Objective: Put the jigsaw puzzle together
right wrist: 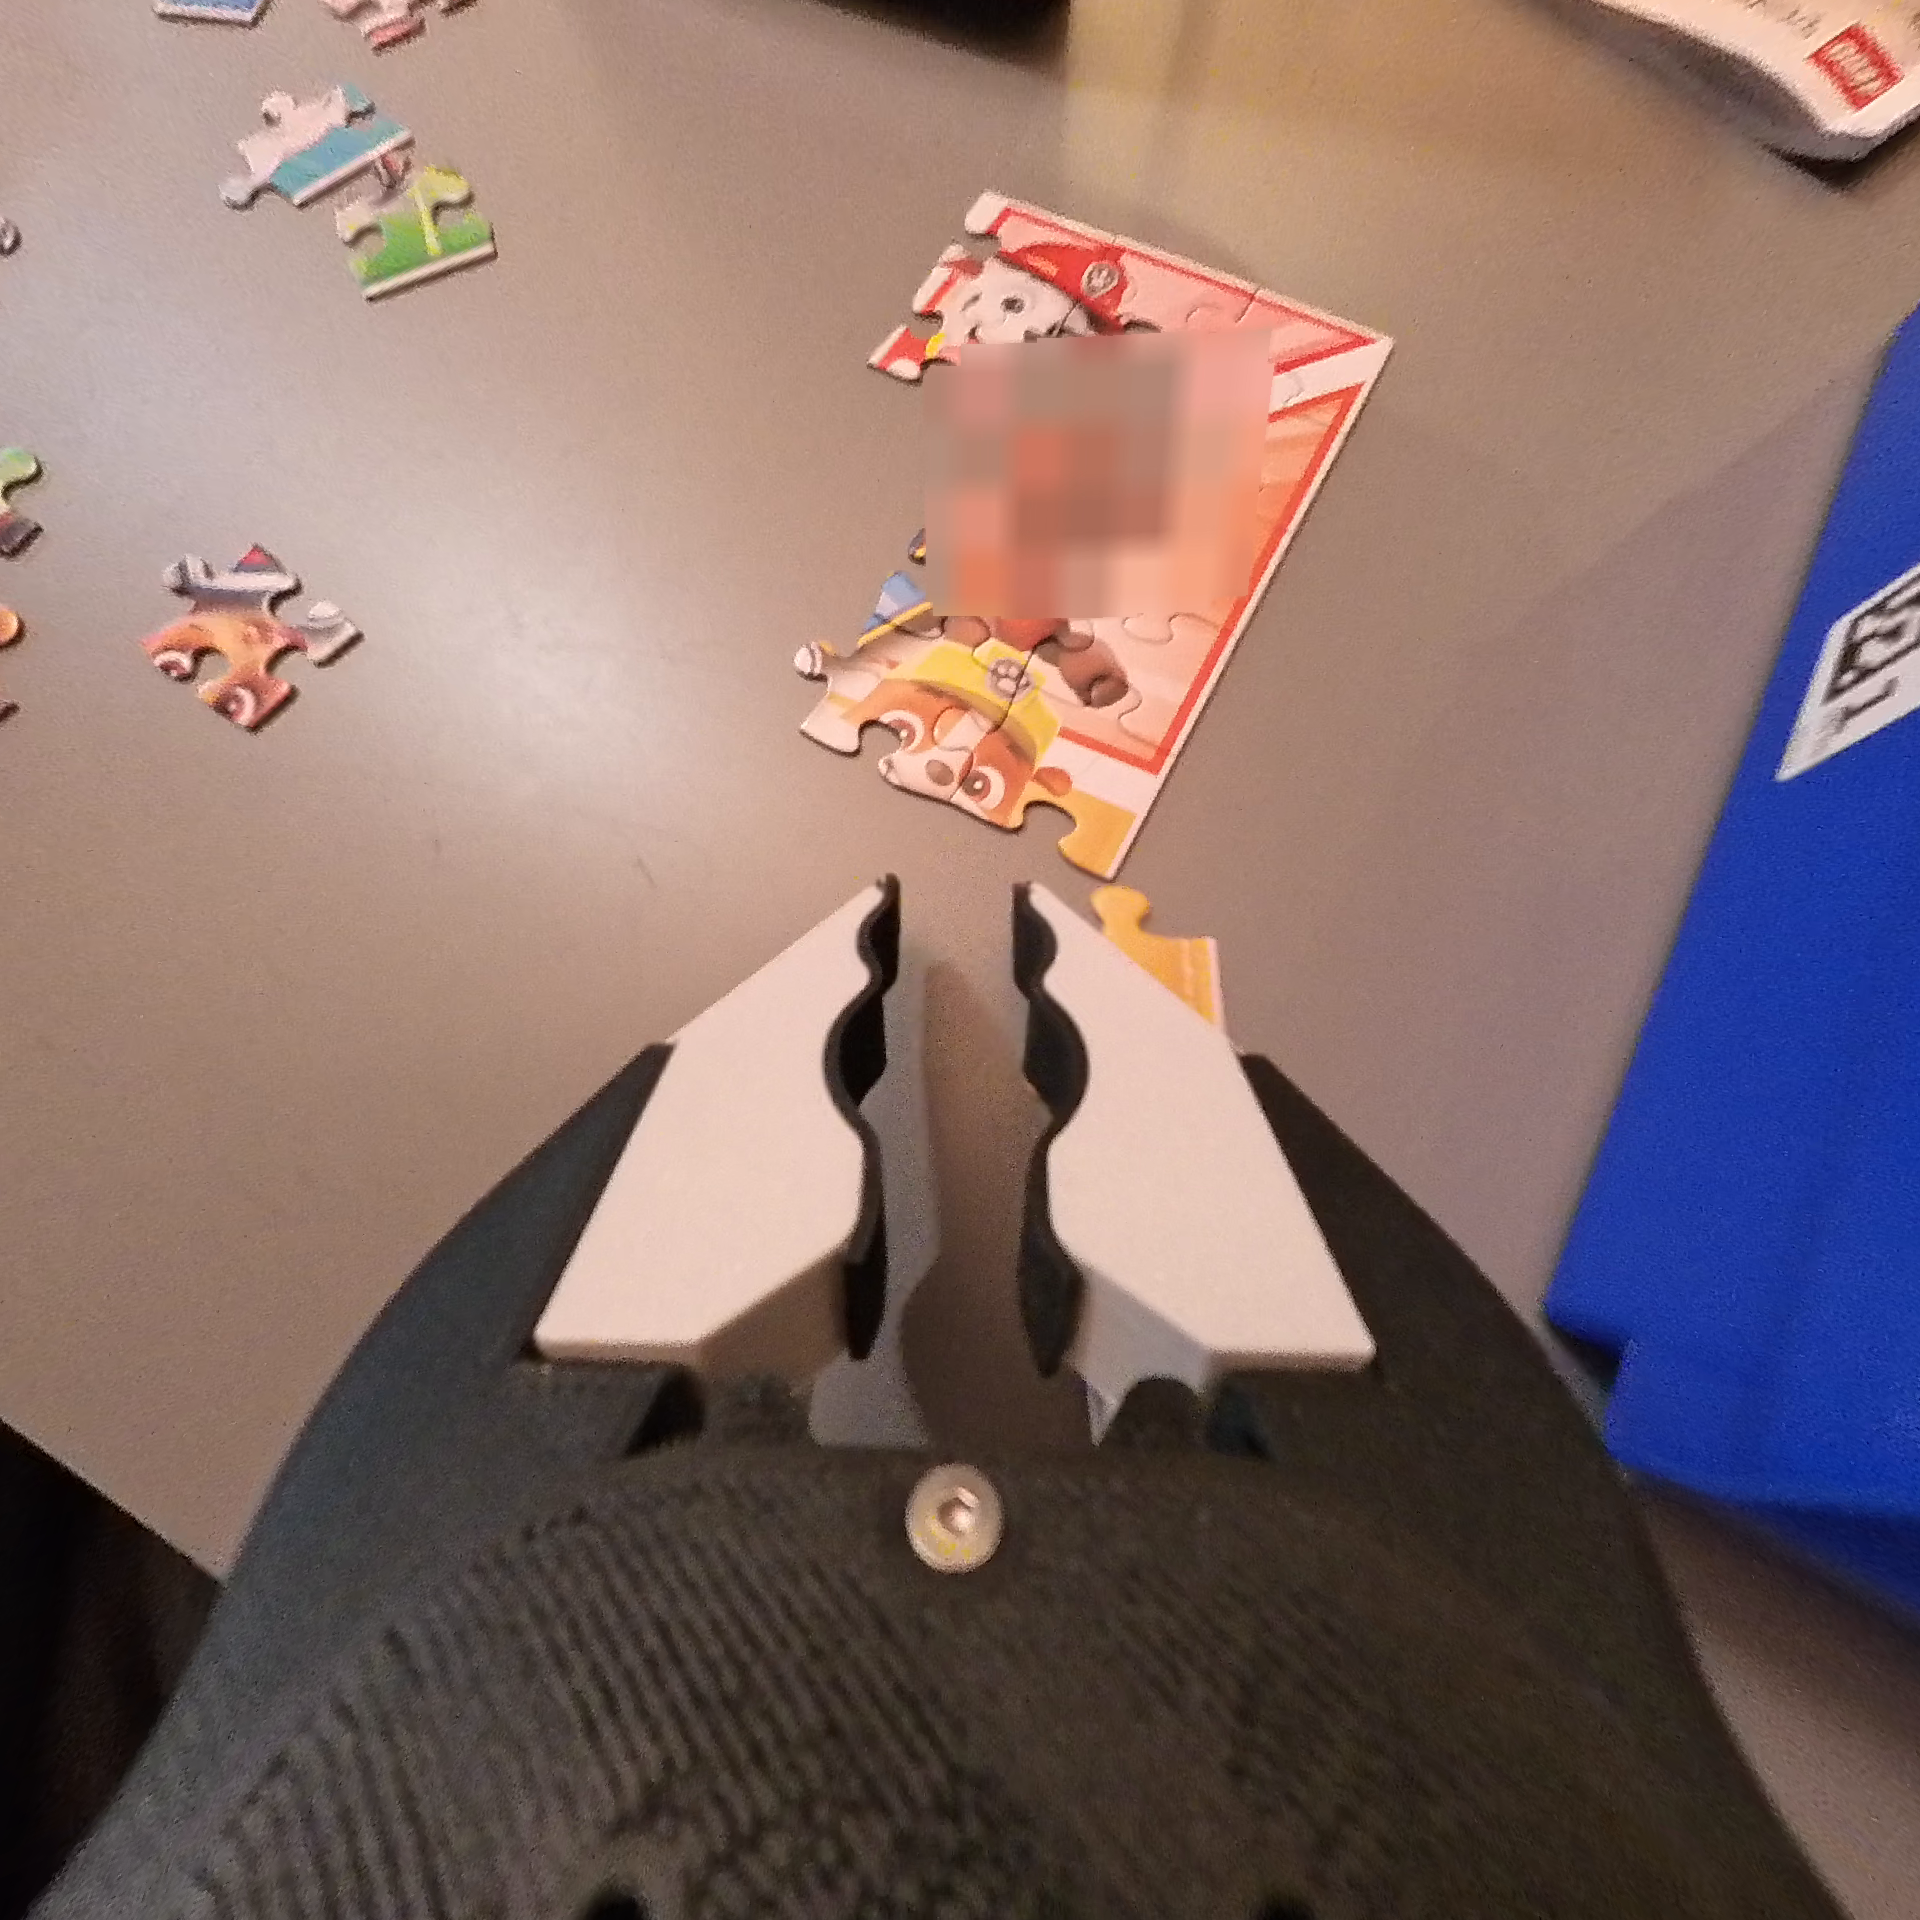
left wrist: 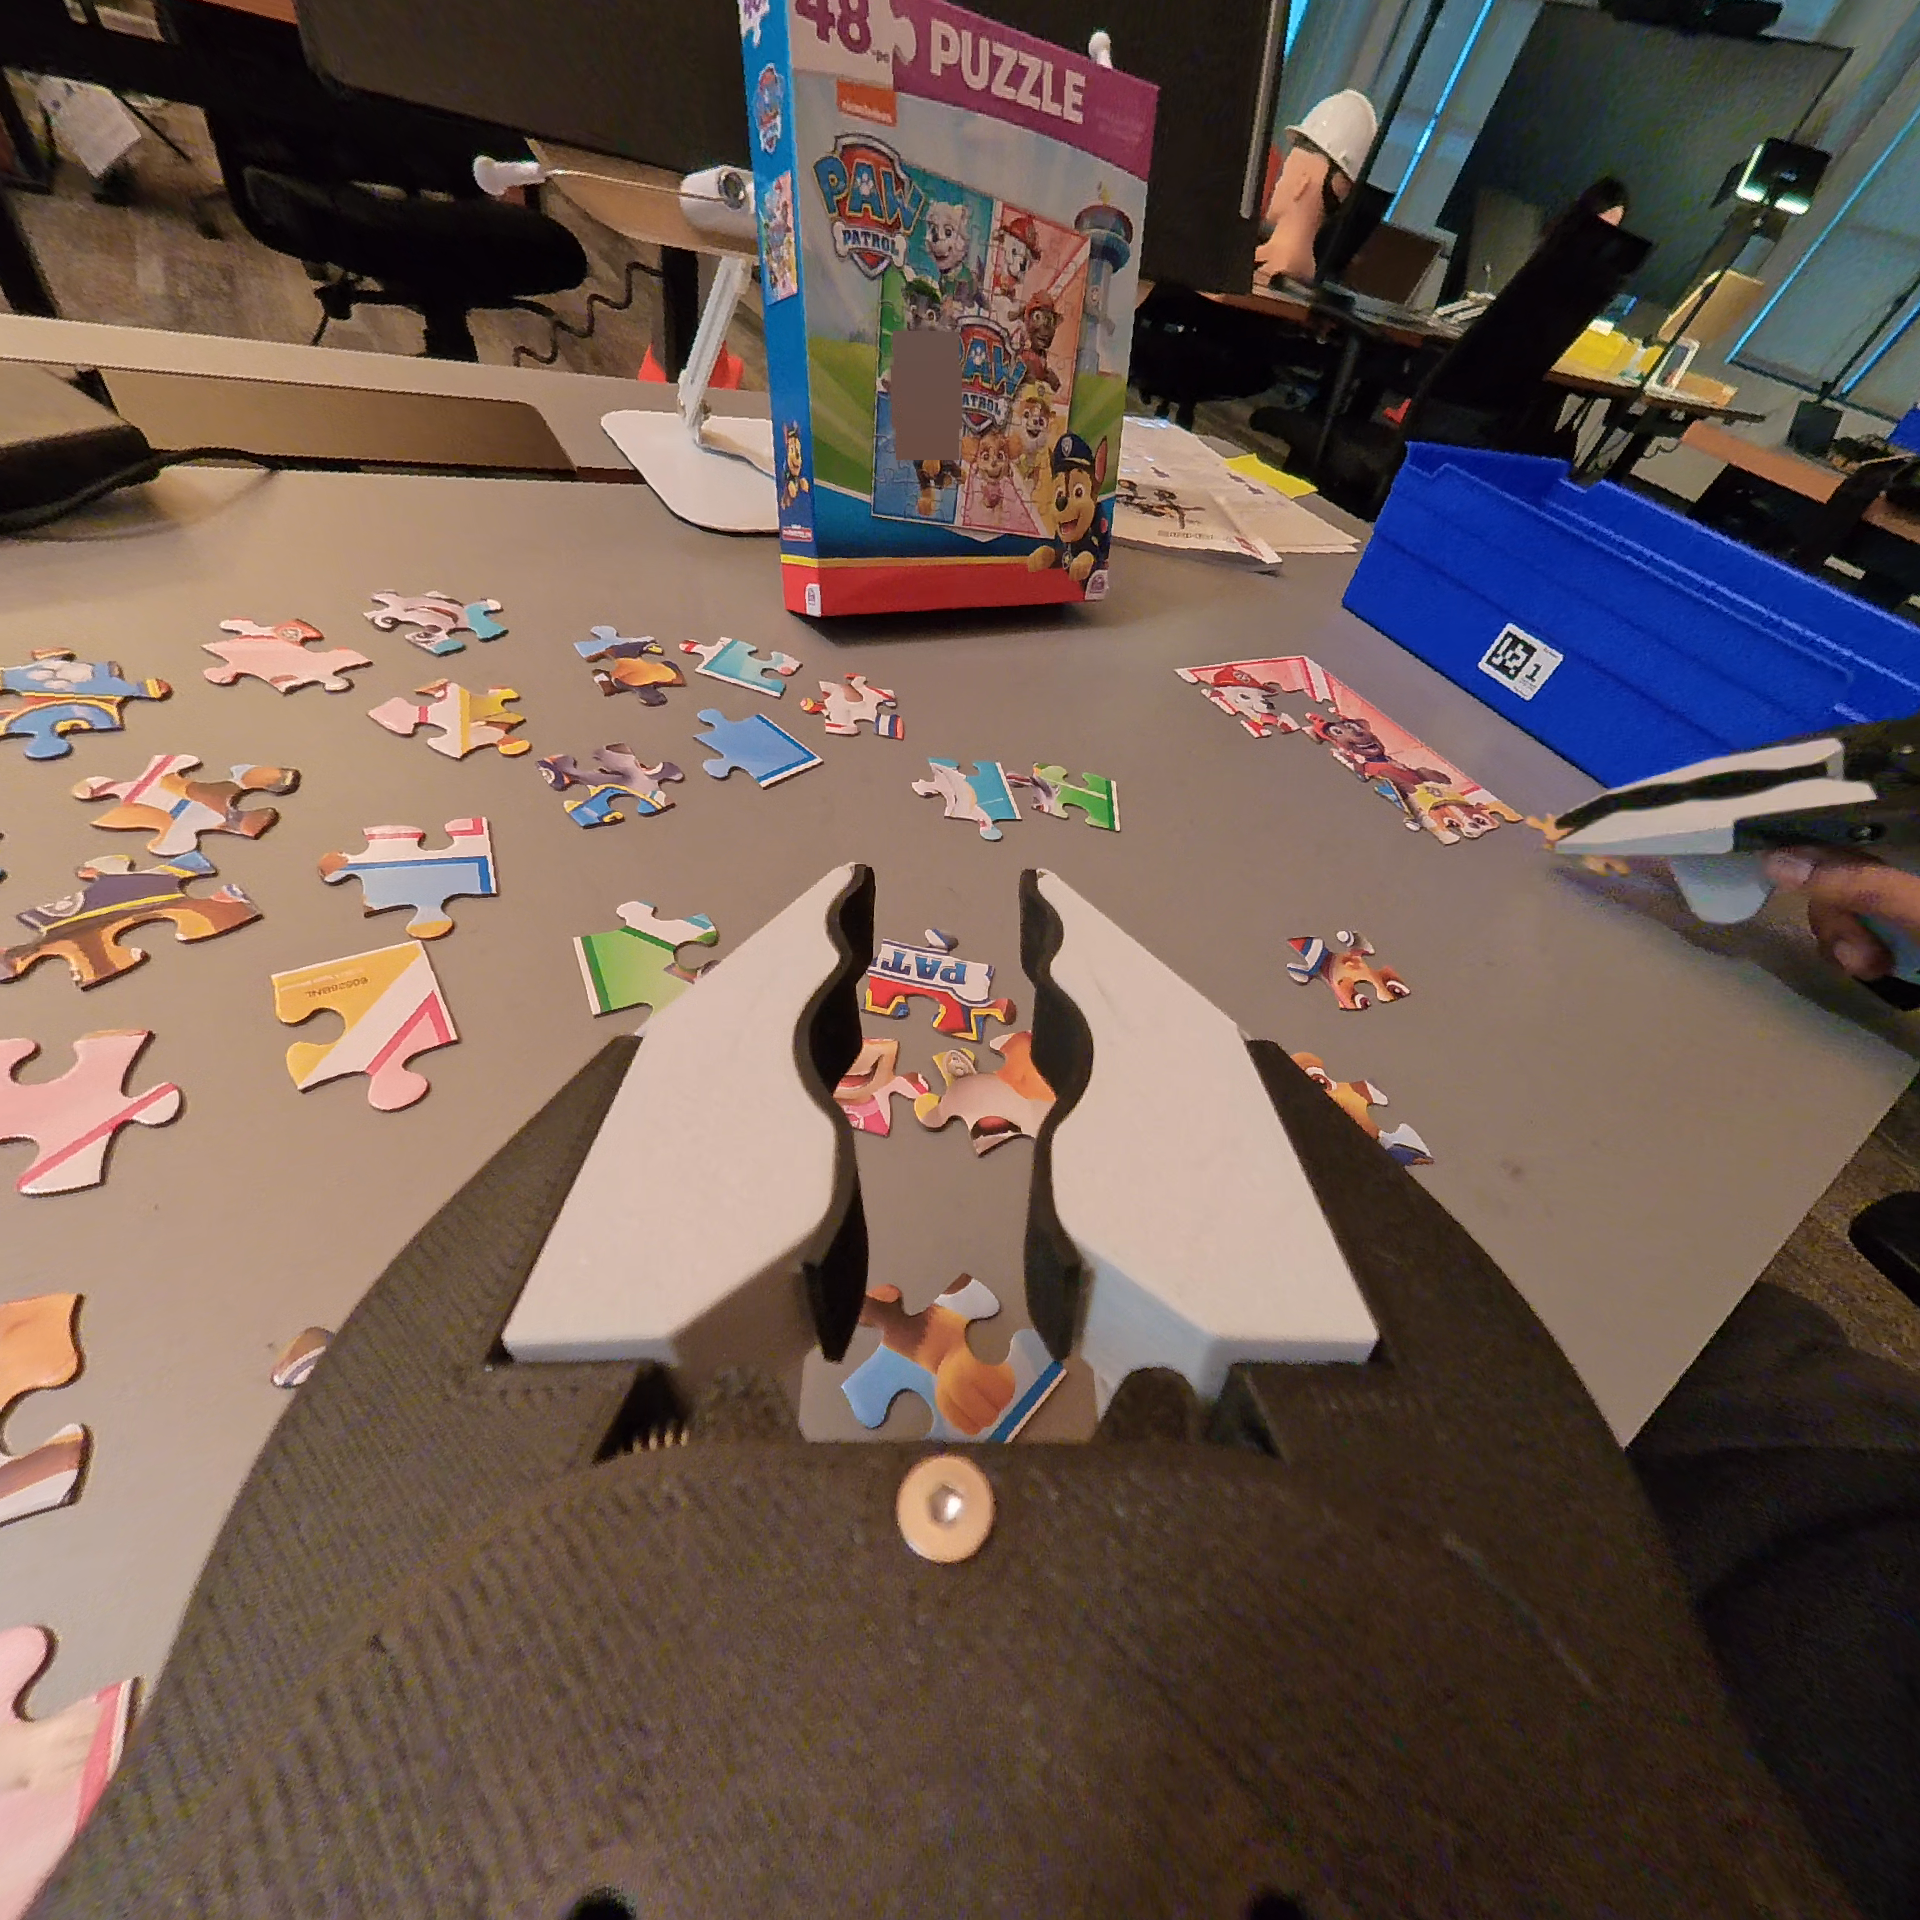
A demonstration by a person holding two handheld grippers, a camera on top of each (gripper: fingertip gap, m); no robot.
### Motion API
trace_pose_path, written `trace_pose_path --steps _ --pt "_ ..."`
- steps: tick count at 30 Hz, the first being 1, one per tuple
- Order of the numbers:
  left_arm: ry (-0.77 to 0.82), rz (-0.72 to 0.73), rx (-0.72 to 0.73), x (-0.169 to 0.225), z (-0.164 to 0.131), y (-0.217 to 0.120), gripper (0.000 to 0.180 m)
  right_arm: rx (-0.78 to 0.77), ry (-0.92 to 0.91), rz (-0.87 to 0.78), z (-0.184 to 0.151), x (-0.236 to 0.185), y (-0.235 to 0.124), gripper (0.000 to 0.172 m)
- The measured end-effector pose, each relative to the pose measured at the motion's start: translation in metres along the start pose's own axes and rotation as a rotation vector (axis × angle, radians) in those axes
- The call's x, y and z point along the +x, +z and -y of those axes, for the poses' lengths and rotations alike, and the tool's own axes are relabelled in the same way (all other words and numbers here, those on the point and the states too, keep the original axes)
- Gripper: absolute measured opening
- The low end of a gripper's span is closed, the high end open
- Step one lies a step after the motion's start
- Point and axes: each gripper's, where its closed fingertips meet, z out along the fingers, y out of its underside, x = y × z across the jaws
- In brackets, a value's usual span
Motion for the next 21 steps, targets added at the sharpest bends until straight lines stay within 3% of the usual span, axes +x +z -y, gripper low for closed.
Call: trace_pose_path --steps 12,16,19,21 --pt "-0.018 -0.021 0.014 0.003 0.003 0.0 0.025 -0.045 0.096 -0.177 -0.014 0.037 -0.015 0.053" --pt "-0.023 -0.107 0.013 0.032 0.009 0.009 0.026 -0.054 0.091 -0.196 -0.023 0.043 -0.011 0.064" --pt "0.001 -0.191 -0.028 0.066 0.014 0.023 0.026 -0.037 0.124 -0.143 -0.023 0.041 -0.007 0.064" --pt "0.032 -0.247 -0.071 0.091 0.014 0.037 0.026 -0.023 0.125 -0.158 -0.023 0.045 -0.007 0.055"
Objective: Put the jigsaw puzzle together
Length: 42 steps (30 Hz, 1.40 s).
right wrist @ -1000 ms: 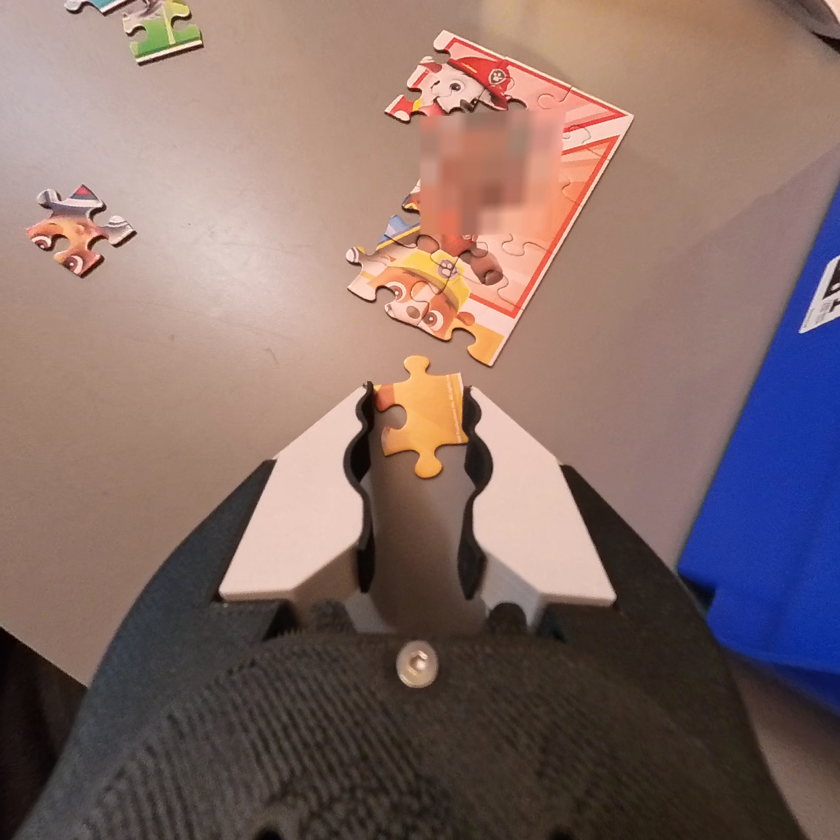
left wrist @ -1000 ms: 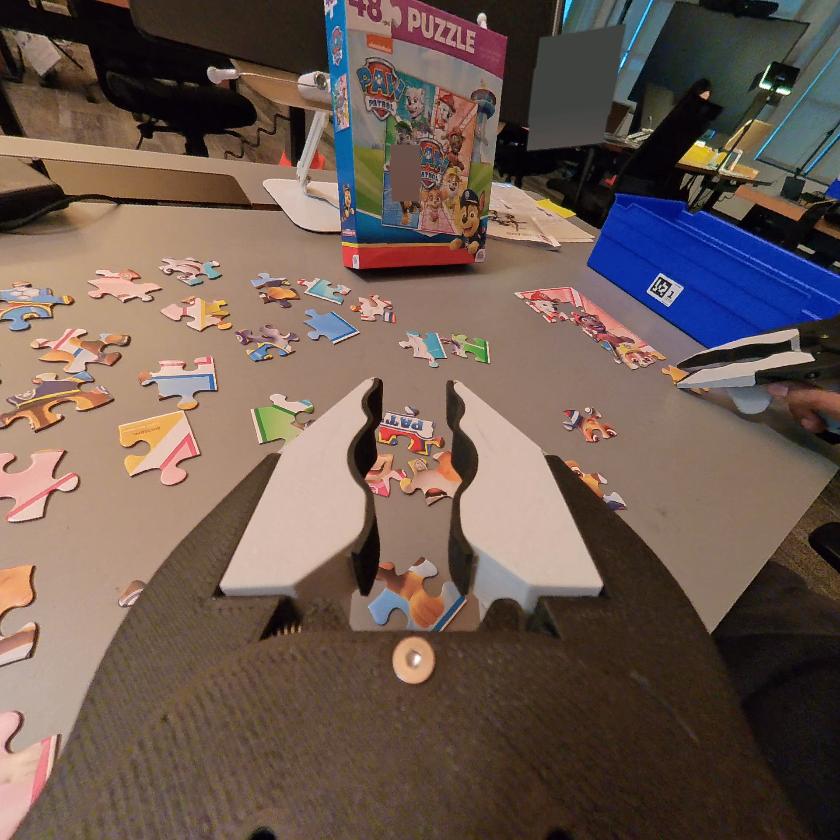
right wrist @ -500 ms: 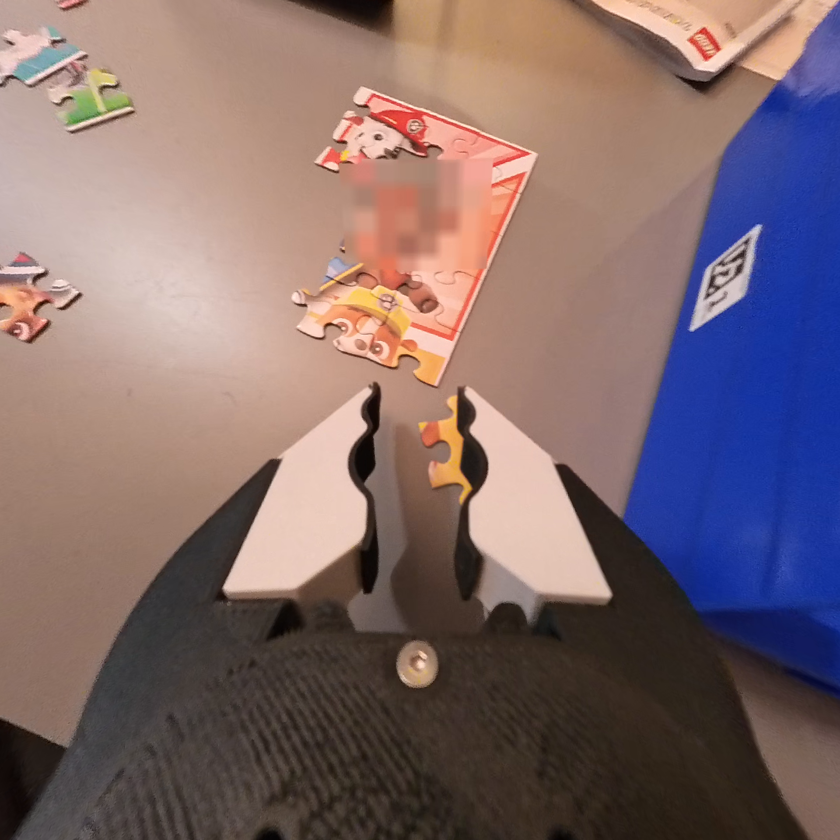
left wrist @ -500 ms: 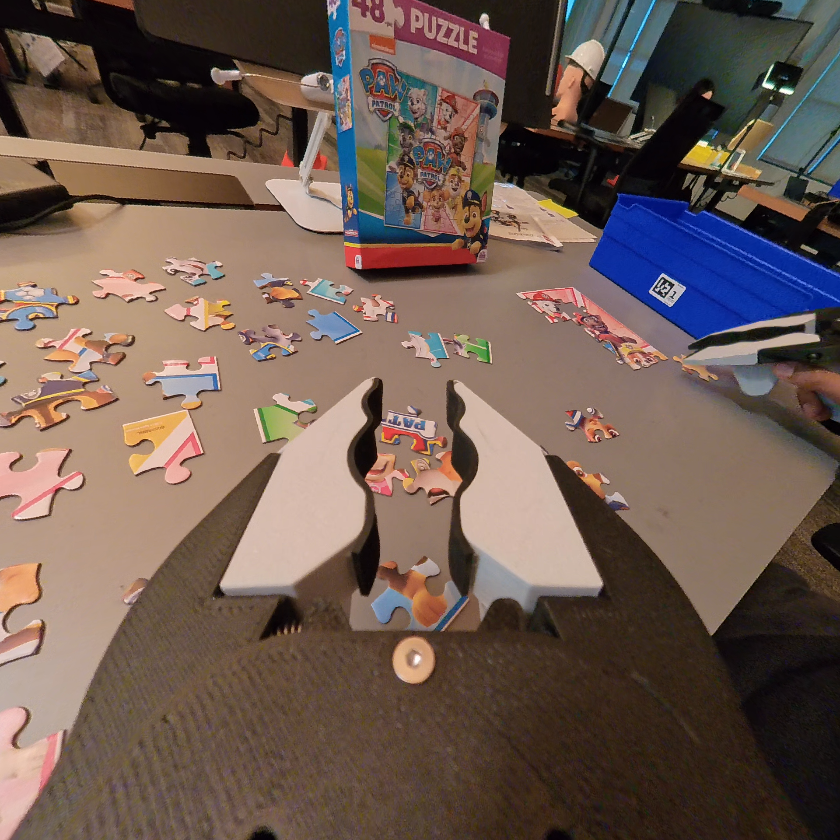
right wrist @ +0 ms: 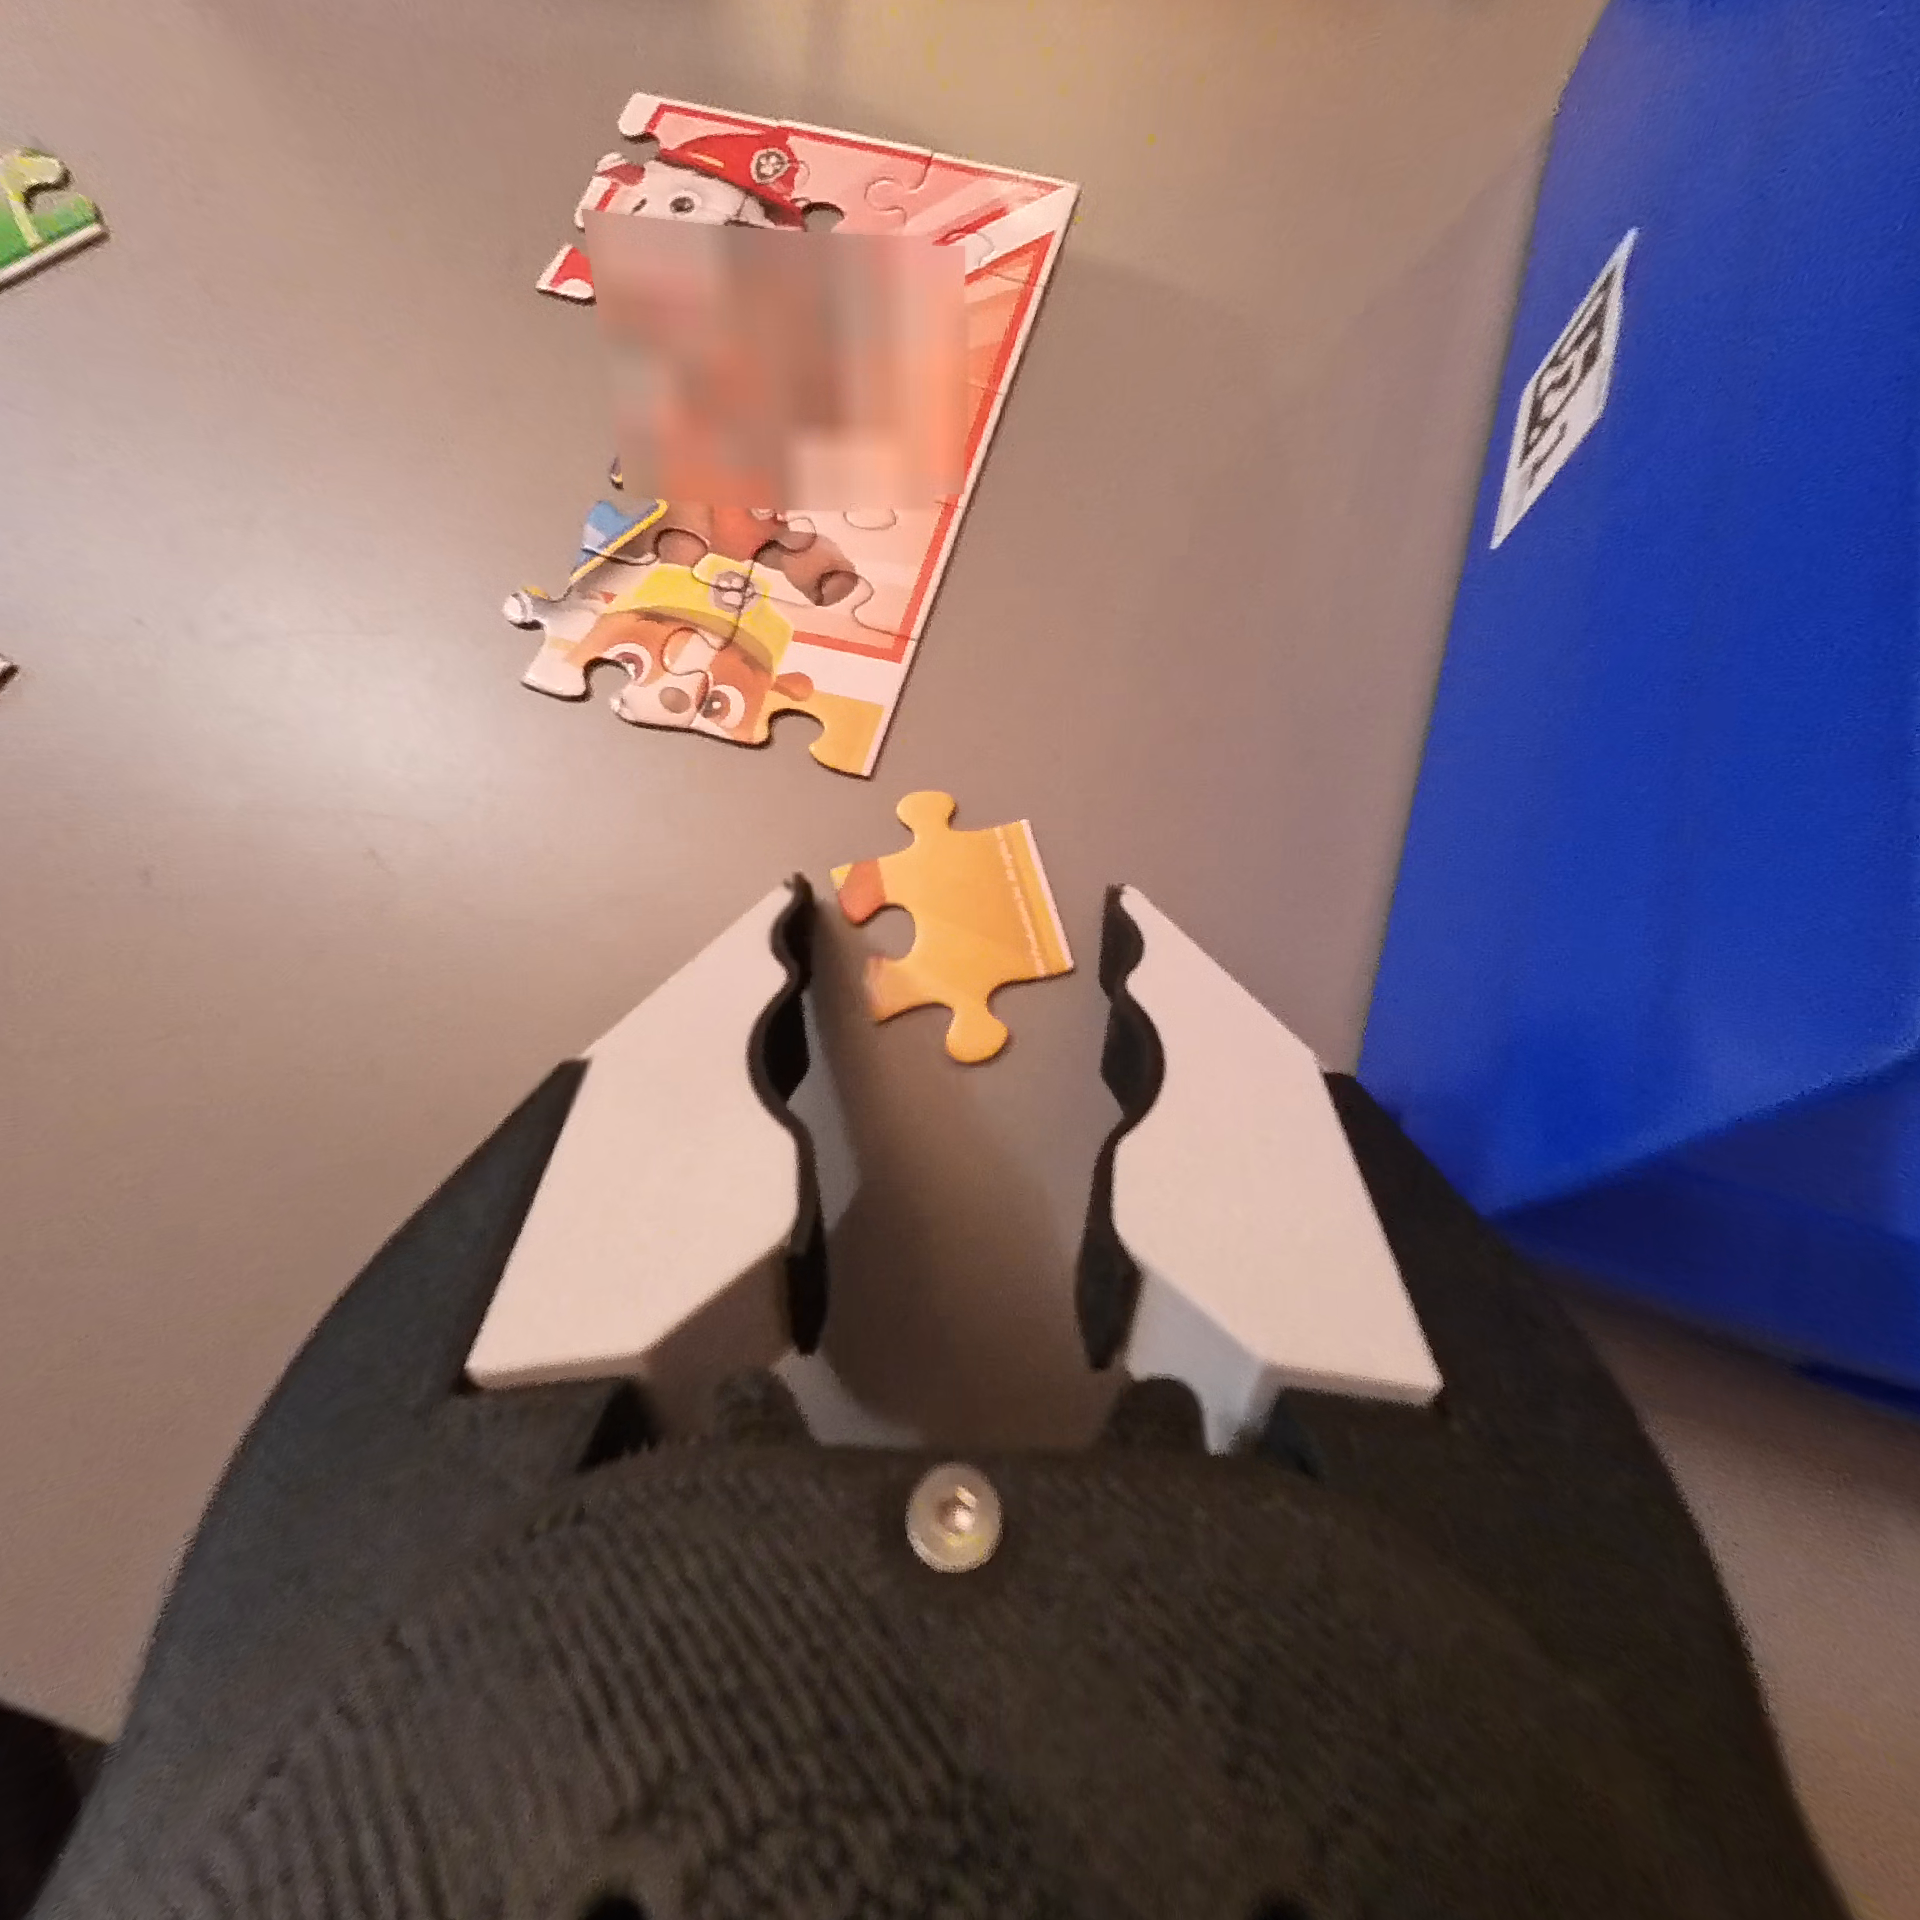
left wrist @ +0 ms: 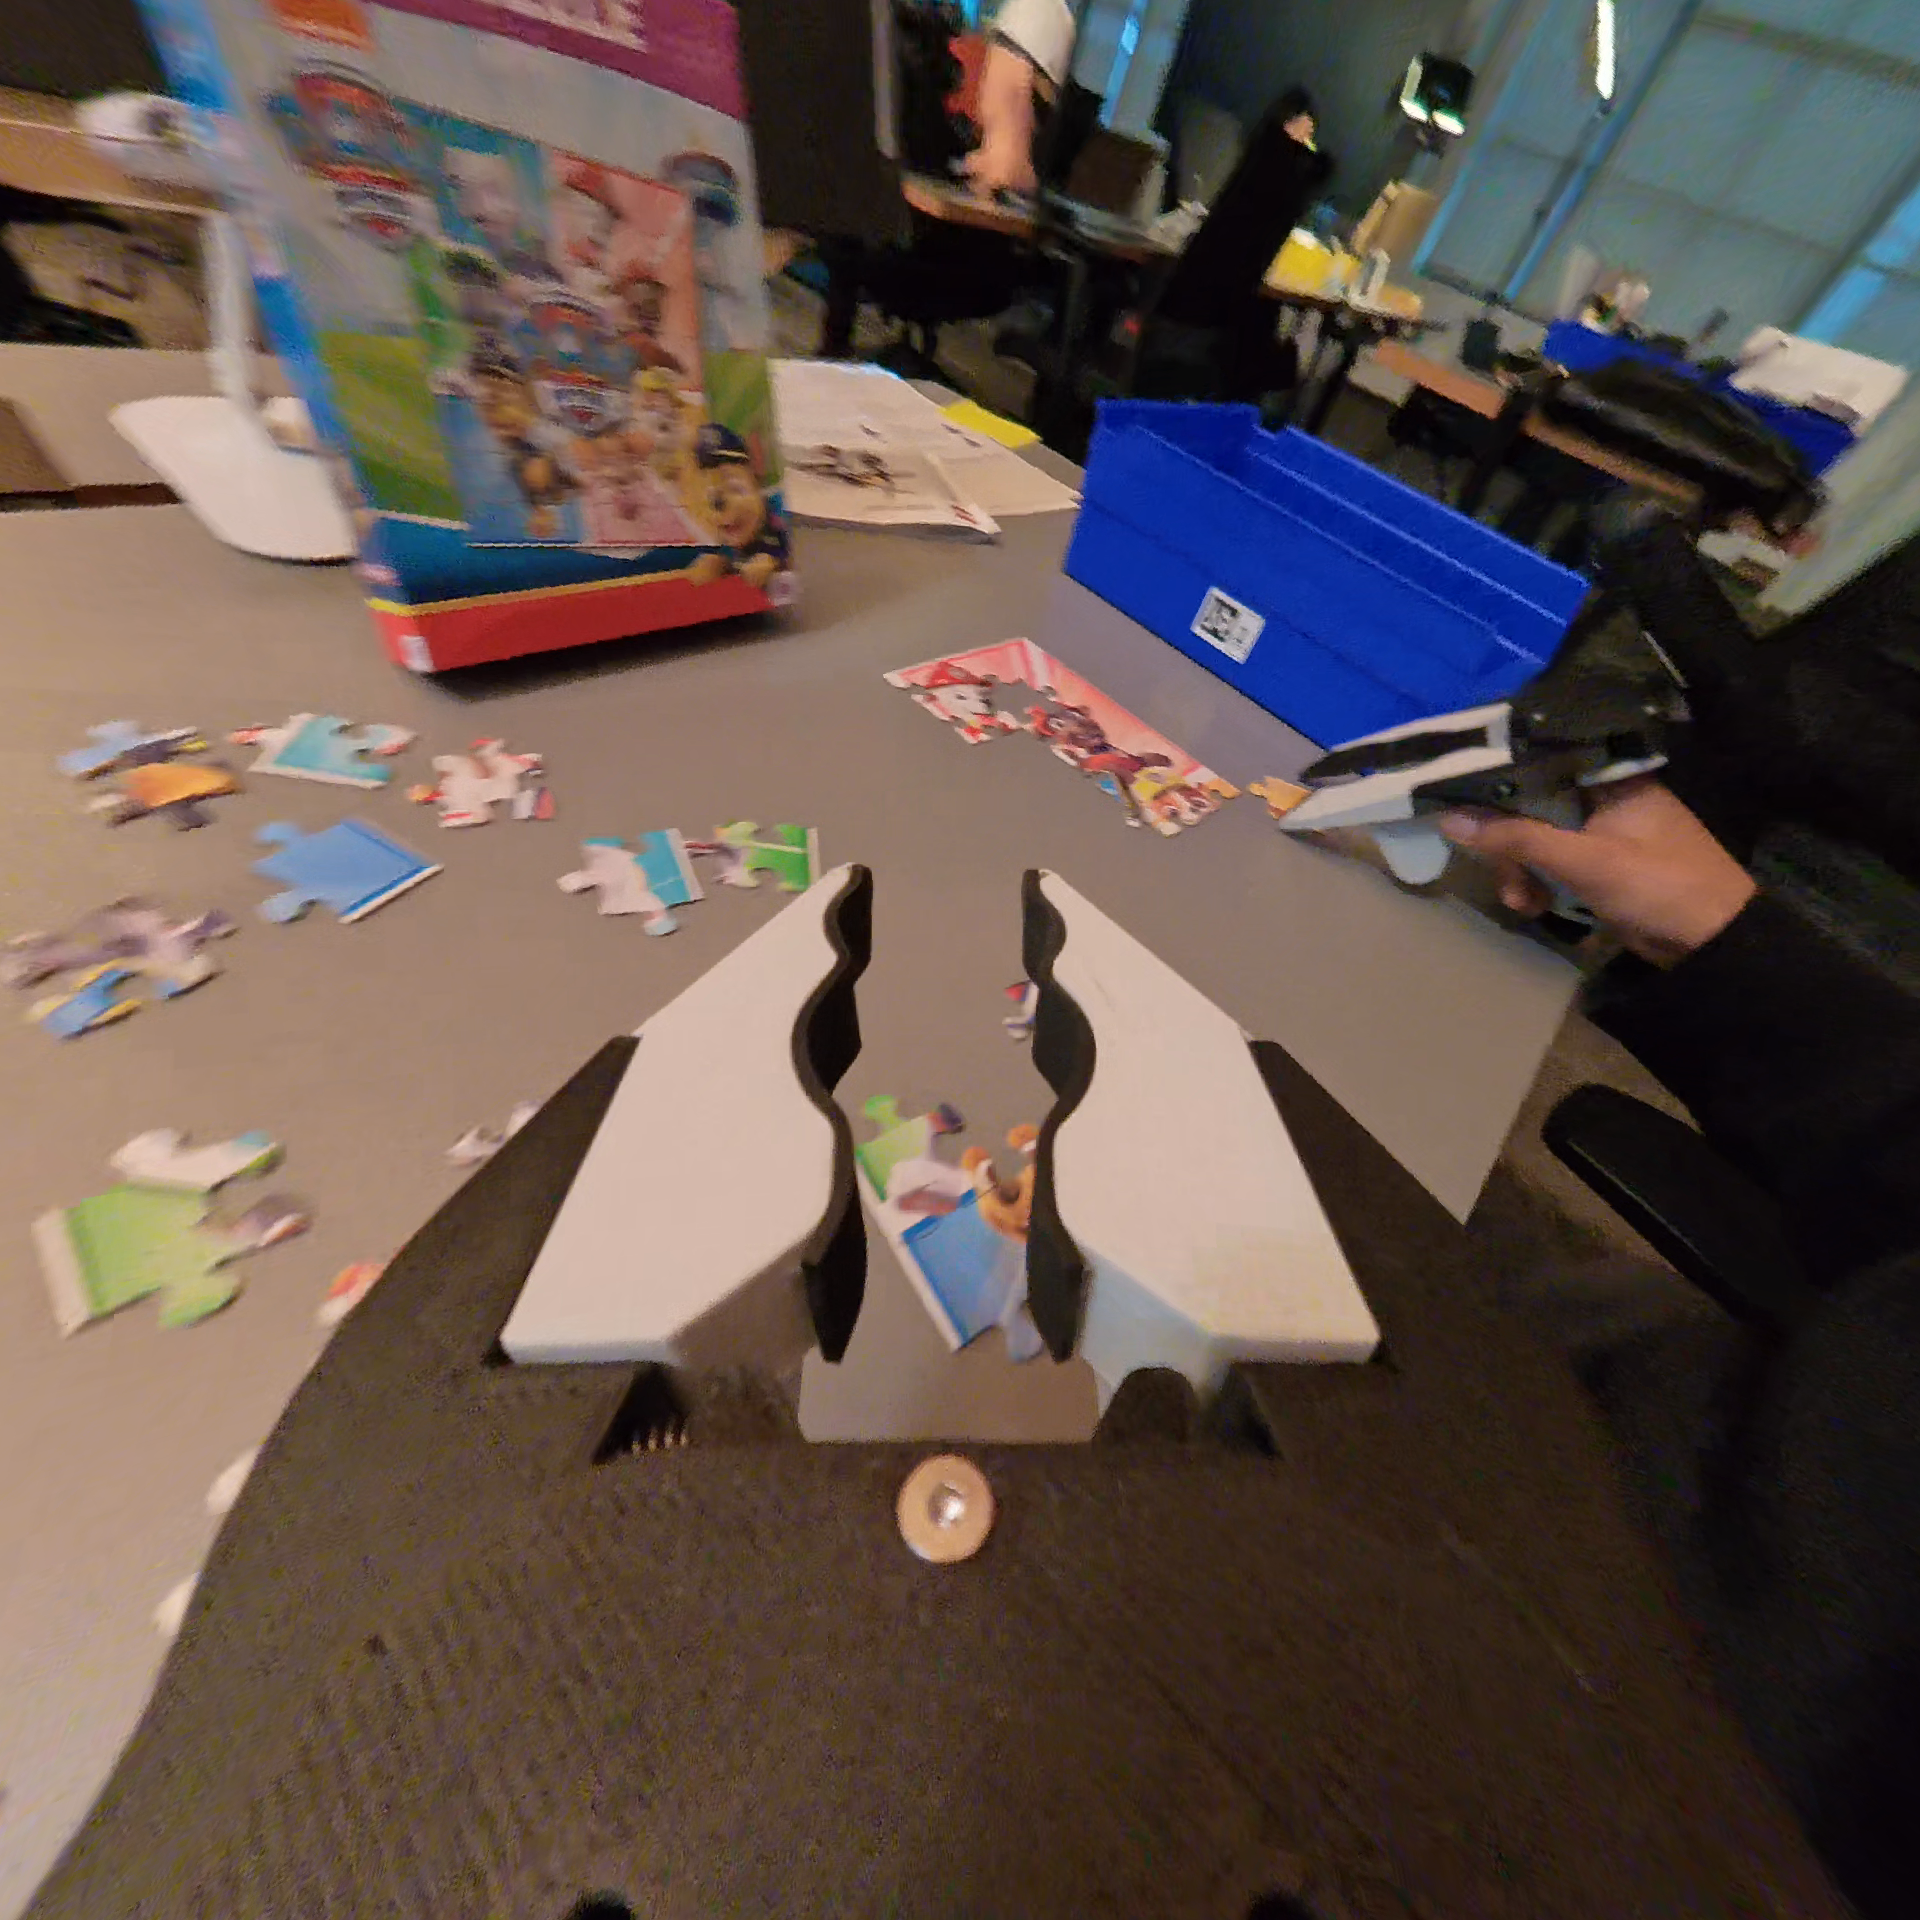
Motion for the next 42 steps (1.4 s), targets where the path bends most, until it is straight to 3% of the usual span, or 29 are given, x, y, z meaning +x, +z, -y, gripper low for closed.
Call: trace_pose_path --steps 2,10,18,27,28,30,34,38,42 --pt "0.029 -0.046 -0.037 0.018 0.001 0.023 0.026 0.012 -0.007 0.002 0.0 -0.001 0.0 0.039" --pt "0.066 -0.292 -0.153 0.096 0.008 0.109 0.028 0.007 -0.009 0.017 -0.003 -0.013 -0.005 0.038" --pt "0.083 -0.476 -0.418 0.158 -0.049 0.164 0.035 0.023 0.024 0.099 -0.018 -0.042 -0.022 0.038" --pt "0.129 -0.59 -0.488 0.207 -0.081 0.179 0.035 0.015 -0.066 0.087 -0.063 -0.076 -0.075 0.038" --pt "0.132 -0.599 -0.491 0.211 -0.083 0.179 0.035 0.042 -0.068 0.093 -0.062 -0.079 -0.079 0.021" --pt "0.143 -0.606 -0.493 0.219 -0.086 0.177 0.035 0.098 -0.062 0.114 -0.056 -0.085 -0.086 0.02" --pt "0.185 -0.582 -0.493 0.221 -0.091 0.169 0.034 0.102 -0.123 0.125 -0.063 -0.083 -0.091 0.044" --pt "0.184 -0.559 -0.481 0.218 -0.094 0.16 0.034 0.244 -0.322 0.22 -0.074 -0.089 -0.106 0.064" --pt "0.15 -0.576 -0.475 0.224 -0.097 0.154 0.034 0.203 -0.258 0.327 -0.09 -0.093 -0.1 0.065"
